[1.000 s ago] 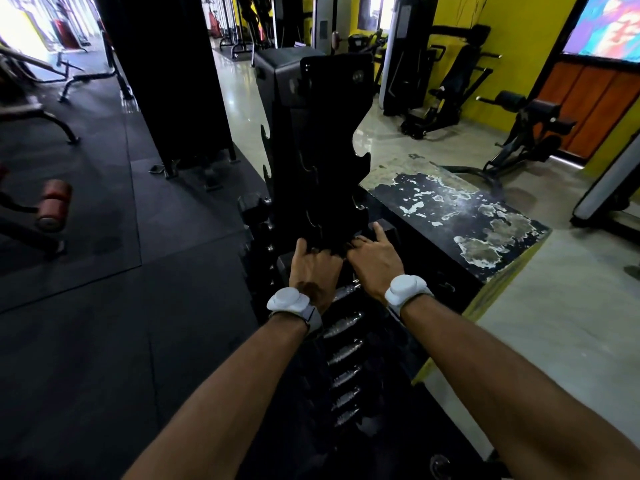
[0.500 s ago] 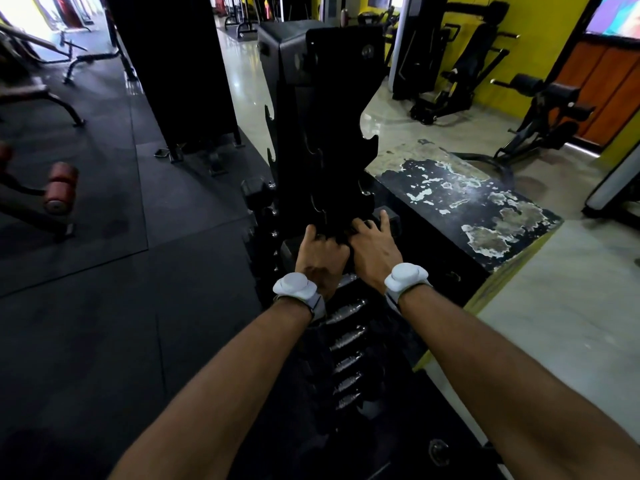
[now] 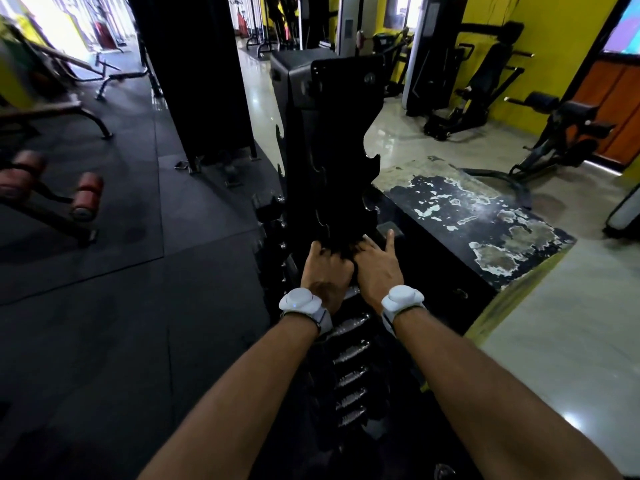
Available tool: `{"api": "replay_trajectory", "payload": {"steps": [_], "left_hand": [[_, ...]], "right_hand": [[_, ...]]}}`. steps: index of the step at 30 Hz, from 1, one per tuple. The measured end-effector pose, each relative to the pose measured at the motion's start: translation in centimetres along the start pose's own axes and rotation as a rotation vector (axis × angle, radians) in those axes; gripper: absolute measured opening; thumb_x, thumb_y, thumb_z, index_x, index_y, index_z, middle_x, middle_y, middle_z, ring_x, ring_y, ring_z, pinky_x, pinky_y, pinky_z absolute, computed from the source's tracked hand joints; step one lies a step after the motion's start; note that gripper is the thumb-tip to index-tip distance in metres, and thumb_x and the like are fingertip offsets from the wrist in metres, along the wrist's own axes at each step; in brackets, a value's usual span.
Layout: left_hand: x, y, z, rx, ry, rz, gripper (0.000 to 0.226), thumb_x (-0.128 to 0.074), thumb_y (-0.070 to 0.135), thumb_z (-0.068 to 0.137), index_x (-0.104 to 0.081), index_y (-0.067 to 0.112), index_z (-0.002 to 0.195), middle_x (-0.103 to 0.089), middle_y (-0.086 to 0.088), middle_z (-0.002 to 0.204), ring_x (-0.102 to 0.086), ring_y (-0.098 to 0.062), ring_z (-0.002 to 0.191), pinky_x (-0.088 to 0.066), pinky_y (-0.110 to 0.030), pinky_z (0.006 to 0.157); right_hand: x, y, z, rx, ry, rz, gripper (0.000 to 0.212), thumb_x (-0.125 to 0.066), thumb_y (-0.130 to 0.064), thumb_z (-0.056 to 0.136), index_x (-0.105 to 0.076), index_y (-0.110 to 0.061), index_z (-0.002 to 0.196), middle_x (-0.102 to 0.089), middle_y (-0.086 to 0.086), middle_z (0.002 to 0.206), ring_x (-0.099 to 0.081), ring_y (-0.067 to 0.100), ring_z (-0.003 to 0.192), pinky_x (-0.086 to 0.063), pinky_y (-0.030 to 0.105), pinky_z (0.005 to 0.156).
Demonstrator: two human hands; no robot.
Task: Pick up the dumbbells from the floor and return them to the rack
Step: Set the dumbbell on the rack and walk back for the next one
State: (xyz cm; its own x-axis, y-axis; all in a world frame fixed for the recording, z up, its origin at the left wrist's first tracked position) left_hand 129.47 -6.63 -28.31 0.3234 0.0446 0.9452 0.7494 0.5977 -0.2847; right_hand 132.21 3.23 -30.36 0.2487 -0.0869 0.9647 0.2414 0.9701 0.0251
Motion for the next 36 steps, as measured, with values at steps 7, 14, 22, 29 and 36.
{"api": "replay_trajectory", "payload": {"steps": [7, 14, 22, 29, 36], "left_hand": [[0.5, 0.5, -0.5, 0.049, 0.109, -0.025, 0.032, -0.048, 0.034, 0.086, -0.074, 0.016, 0.087, -0.070, -0.008, 0.088, -0.063, -0.034, 0.090, -0.040, -0.044, 0.093], [1.7, 0.4, -0.9, 0.050, 0.116, -0.131, 0.049, -0.026, 0.036, 0.083, -0.069, 0.014, 0.095, -0.069, -0.008, 0.095, -0.062, -0.035, 0.096, -0.039, -0.044, 0.094], [2.2, -1.1, -2.0, 0.192, 0.193, -0.473, 0.036, -0.063, 0.025, 0.081, -0.068, 0.022, 0.117, -0.069, -0.002, 0.113, -0.060, -0.027, 0.107, -0.044, -0.040, 0.090], [4.0, -4.3, -5.2, 0.376, 0.313, -0.741, 0.032, -0.054, 0.029, 0.095, -0.065, 0.031, 0.125, -0.068, 0.008, 0.116, -0.061, -0.019, 0.109, -0.052, -0.035, 0.083], [3.4, -9.9, -11.1, 0.399, 0.286, -0.928, 0.035, -0.058, 0.034, 0.094, -0.061, 0.033, 0.129, -0.067, 0.011, 0.116, -0.062, -0.014, 0.109, -0.054, -0.035, 0.084]], "right_hand": [[-0.7, 0.3, 0.0, -0.007, 0.001, -0.025, 0.061, -0.056, -0.023, 0.097, -0.038, -0.025, 0.155, -0.049, -0.002, 0.153, -0.036, 0.020, 0.147, -0.003, 0.066, 0.120], [0.0, 0.2, -0.1, -0.038, -0.002, 0.054, 0.054, -0.058, -0.018, 0.092, -0.051, -0.025, 0.145, -0.058, -0.004, 0.141, -0.041, 0.020, 0.142, -0.004, 0.064, 0.121], [2.0, -0.2, -1.4, -0.099, 0.010, 0.194, 0.046, -0.058, -0.018, 0.094, -0.055, -0.020, 0.140, -0.056, -0.001, 0.142, -0.037, 0.020, 0.146, -0.003, 0.058, 0.123], [3.6, -3.5, -4.5, -0.349, 0.246, 0.448, 0.023, -0.064, -0.019, 0.086, -0.069, -0.019, 0.108, -0.068, 0.005, 0.113, -0.065, 0.033, 0.102, -0.051, 0.045, 0.091], [5.0, -10.8, -6.3, -0.470, 0.327, 0.625, 0.028, -0.058, -0.016, 0.089, -0.072, -0.027, 0.110, -0.072, -0.003, 0.112, -0.068, 0.020, 0.100, -0.055, 0.035, 0.085]]}}
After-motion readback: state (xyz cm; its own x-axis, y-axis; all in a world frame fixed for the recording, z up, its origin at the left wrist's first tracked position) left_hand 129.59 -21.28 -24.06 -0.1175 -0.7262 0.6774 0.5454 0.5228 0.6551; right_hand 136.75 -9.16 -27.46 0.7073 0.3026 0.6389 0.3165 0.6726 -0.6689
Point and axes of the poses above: each hand's wrist, its own z-axis towards the middle knuckle, its own x-axis out of the back of the hand, y = z × x, the point moved 4 cm from there along z, towards the middle knuckle
